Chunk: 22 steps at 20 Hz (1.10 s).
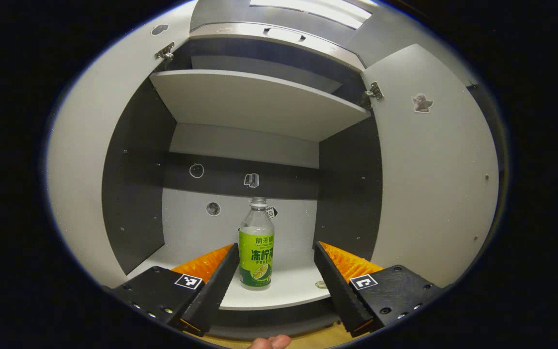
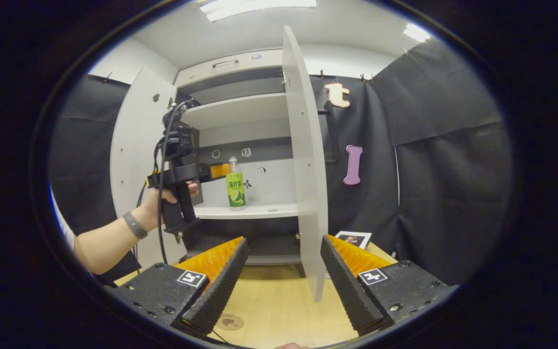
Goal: Grasp the bottle in the cabinet with the left hand and place it on the coaster, then close the right door with the right hand and the left door with the left hand.
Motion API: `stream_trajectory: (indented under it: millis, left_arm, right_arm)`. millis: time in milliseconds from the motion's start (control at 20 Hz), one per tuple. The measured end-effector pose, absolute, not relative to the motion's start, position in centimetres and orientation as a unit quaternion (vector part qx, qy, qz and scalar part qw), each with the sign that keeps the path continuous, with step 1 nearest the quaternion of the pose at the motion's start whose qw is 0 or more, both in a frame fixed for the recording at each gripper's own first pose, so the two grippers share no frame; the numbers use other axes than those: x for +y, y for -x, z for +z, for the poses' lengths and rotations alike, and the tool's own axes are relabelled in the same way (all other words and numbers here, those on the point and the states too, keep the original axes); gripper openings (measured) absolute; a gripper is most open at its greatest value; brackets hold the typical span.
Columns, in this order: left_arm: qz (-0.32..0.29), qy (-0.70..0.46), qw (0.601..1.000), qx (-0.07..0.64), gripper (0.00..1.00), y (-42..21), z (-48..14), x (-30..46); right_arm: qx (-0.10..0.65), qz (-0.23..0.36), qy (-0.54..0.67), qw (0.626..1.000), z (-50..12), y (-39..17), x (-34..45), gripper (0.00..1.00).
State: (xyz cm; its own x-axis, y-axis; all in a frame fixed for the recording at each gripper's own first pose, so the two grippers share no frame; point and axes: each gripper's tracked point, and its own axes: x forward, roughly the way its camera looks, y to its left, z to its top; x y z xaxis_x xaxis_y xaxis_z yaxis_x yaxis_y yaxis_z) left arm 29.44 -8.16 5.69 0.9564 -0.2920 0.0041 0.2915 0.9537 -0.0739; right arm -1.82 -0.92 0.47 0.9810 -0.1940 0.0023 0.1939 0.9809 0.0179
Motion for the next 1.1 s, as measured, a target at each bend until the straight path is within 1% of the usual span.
stream_trajectory:
  millis: [450,650,850,900,950,1000,1050,1100]
  left_arm:
    - [-0.101,0.023,0.994,0.025,0.95,-38.1,2.8,-8.2]
    - [-0.087,0.036,0.995,0.032,0.95,-39.9,2.0,-7.6]
    - [-0.1,0.048,0.993,0.04,0.94,-40.7,1.5,-7.7]
    - [-0.099,0.046,0.993,0.039,0.87,-40.8,1.6,-7.6]
    - [-0.1,0.044,0.993,0.04,0.78,-40.8,1.5,-7.5]
    - [-0.103,0.044,0.993,0.038,0.76,-40.6,1.6,-7.5]
    - [-0.106,0.042,0.993,0.033,0.75,-40.4,1.8,-7.5]
    - [-0.108,0.038,0.993,0.026,0.73,-40.1,2.3,-7.4]
  right_arm:
    - [0.007,-0.135,-0.009,0.991,0.3,1.9,-2.7,0.99]
    - [0.011,-0.143,-0.012,0.99,0.3,1.5,-3.1,0.99]
    - [0.012,-0.141,-0.013,0.99,0.2,1.0,-3.1,0.99]
    - [0.012,-0.139,-0.013,0.99,0.2,0.9,-3.0,0.99]
    - [0.012,-0.138,-0.014,0.99,0.2,0.8,-3.0,0.99]
    - [0.012,-0.137,-0.014,0.99,0.2,0.6,-2.9,0.96]
    - [0.013,-0.136,-0.015,0.99,0.2,0.6,-2.9,0.96]
    - [0.012,-0.136,-0.015,0.991,0.1,0.5,-2.9,0.99]
